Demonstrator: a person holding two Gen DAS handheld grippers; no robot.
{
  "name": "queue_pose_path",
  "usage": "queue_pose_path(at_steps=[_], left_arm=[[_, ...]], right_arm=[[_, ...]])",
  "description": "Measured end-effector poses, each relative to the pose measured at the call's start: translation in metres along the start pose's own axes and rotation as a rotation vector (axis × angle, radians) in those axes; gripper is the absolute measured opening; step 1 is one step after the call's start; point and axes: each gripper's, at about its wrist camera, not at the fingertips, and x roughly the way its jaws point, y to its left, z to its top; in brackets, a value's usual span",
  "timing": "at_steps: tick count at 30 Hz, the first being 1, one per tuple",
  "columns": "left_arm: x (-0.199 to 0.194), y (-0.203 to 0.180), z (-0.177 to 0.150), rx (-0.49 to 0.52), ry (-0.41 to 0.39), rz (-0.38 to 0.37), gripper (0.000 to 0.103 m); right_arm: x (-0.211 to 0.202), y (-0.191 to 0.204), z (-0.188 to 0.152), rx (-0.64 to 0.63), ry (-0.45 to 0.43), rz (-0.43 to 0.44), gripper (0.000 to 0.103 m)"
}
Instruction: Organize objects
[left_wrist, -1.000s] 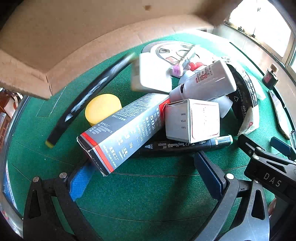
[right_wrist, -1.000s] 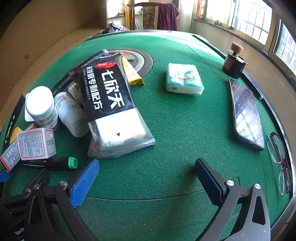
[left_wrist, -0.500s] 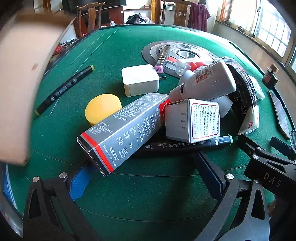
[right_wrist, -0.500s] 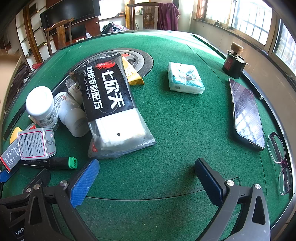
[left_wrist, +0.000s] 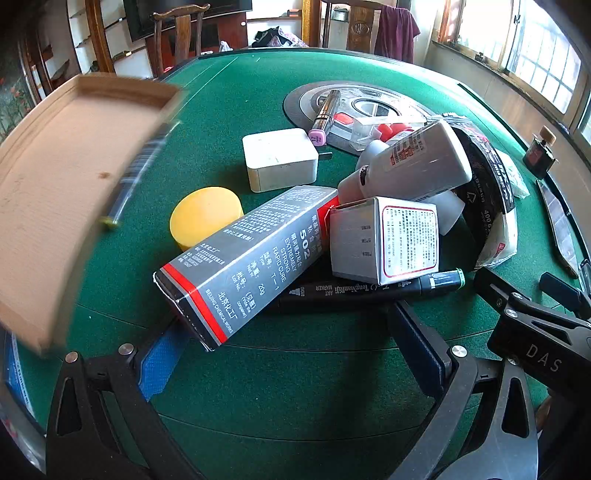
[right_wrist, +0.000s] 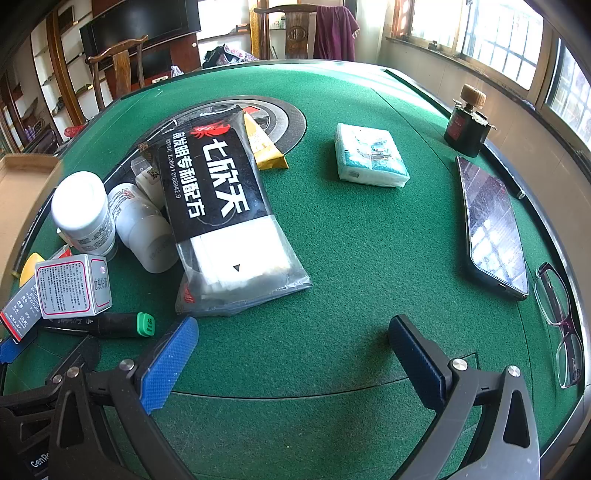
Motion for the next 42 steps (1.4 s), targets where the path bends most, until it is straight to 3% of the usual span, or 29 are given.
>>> queue_pose_path(at_steps=[42], left_arm=[[0.0009,0.0031,0.0022,0.008,0.0,-0.005,0.103]], right_arm=[[-0.0004,0.0005,-0.0004,0.0,0.0,0.0,0.103]])
